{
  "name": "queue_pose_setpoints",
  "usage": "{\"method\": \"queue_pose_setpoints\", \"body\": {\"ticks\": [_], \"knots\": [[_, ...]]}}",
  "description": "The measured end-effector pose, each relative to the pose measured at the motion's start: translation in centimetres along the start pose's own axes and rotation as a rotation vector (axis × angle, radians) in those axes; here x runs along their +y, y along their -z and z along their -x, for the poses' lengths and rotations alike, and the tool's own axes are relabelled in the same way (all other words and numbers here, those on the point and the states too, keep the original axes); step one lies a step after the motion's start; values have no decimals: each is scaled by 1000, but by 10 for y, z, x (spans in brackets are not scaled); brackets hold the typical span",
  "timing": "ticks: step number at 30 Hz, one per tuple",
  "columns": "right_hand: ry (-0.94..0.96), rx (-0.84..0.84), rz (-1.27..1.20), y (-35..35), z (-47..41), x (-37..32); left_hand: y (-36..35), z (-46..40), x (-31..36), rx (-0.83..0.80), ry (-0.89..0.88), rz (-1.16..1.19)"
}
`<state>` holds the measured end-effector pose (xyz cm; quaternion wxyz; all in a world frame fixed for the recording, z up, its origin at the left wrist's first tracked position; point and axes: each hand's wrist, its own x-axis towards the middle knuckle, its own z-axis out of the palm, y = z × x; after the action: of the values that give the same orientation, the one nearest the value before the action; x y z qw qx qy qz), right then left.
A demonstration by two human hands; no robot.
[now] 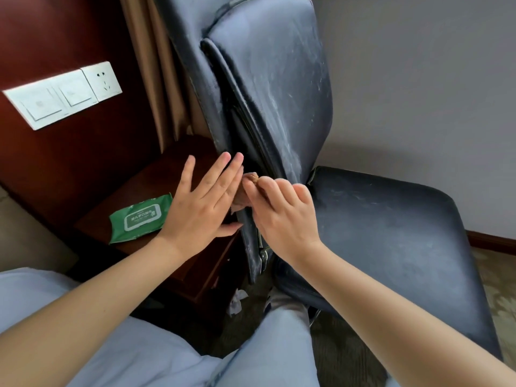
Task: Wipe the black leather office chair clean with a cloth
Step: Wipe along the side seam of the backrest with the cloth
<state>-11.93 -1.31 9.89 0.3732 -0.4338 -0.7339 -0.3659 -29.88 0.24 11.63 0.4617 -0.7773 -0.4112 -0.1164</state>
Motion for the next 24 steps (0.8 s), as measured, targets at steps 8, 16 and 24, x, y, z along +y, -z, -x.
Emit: {"method": "queue_pose_setpoints", "body": {"ticks": [8,16,24], "knots": [[74,-234,132,-20,46,-6,-3,4,-8,48,-44,110],[-36,-81,258,-18,12,-8,-6,13,-4,-13,-41,171],[21,-176,224,-27,30,-7,-12,13,-5,-5,15,265]]}}
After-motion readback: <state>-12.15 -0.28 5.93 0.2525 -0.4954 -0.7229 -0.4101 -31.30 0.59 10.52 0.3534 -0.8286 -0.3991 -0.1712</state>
